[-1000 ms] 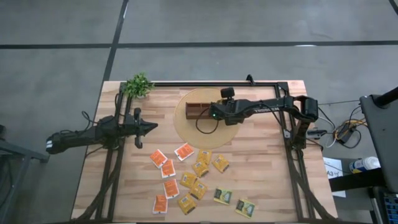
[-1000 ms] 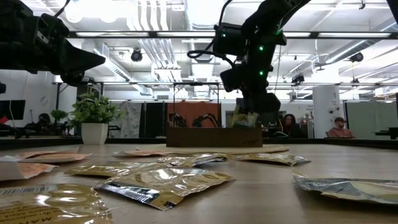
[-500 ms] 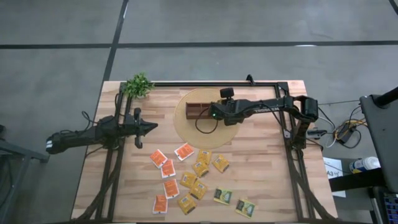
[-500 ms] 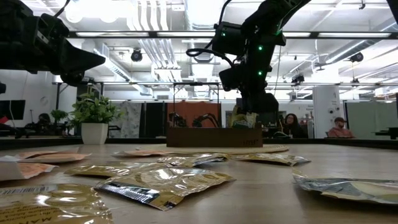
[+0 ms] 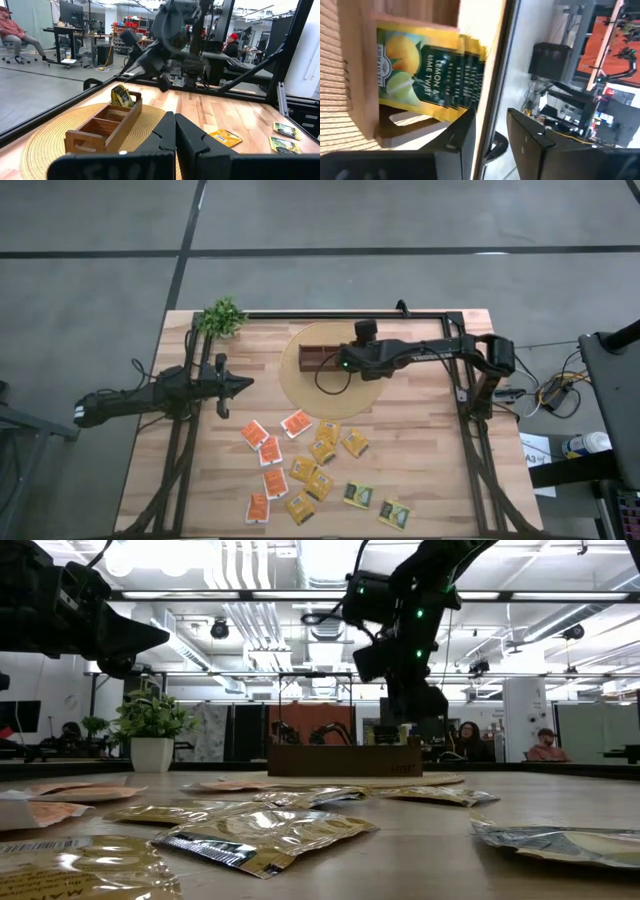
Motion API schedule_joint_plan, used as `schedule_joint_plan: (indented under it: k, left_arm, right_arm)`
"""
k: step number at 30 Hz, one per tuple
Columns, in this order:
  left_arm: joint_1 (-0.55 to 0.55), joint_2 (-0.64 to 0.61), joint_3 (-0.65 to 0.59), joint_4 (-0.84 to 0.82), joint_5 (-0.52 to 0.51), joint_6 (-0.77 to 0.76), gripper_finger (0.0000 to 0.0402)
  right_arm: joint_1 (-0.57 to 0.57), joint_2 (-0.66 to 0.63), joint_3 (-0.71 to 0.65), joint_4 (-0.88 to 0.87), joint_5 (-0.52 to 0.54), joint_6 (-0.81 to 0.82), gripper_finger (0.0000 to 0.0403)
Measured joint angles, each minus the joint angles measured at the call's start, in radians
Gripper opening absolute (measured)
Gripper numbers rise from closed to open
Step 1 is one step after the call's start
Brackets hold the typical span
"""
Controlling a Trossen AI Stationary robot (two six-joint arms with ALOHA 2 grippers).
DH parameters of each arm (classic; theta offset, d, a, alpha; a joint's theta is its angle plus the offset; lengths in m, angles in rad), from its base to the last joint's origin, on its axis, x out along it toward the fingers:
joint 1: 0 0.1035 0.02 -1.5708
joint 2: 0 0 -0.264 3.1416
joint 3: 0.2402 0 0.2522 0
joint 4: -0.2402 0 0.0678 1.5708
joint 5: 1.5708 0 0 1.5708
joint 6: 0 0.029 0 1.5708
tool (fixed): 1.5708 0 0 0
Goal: Pick & Place Tea
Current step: Put the right yellow tea bag into the right section of the wooden organizer
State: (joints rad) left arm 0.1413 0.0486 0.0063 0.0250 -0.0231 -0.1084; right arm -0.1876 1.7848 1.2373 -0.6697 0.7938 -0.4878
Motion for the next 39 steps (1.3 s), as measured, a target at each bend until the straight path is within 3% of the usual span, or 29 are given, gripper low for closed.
schedule_joint_plan:
  k: [6, 11, 18, 30, 39]
  left_arm:
    - [0.000, 0.000, 0.000, 0.000, 0.000, 0.000, 0.0000]
    - [0.000, 0.000, 0.000, 0.000, 0.000, 0.000, 0.0000]
    - [0.000, 0.000, 0.000, 0.000, 0.000, 0.000, 0.0000]
    - [0.000, 0.000, 0.000, 0.000, 0.000, 0.000, 0.0000]
    - [0.000, 0.000, 0.000, 0.000, 0.000, 0.000, 0.0000]
  right_arm:
    - [0.060, -0.098, 0.000, -0.009, -0.036, 0.013, 0.0114]
    - [0.135, -0.190, 0.000, -0.056, -0.192, 0.043, 0.0112]
    - [0.286, -0.251, -0.002, -0.129, -0.321, 0.146, 0.0119]
    - [0.597, -0.202, -0.008, -0.156, -0.496, 0.304, 0.0121]
    - [0.770, -0.119, -0.009, -0.151, -0.674, 0.323, 0.0121]
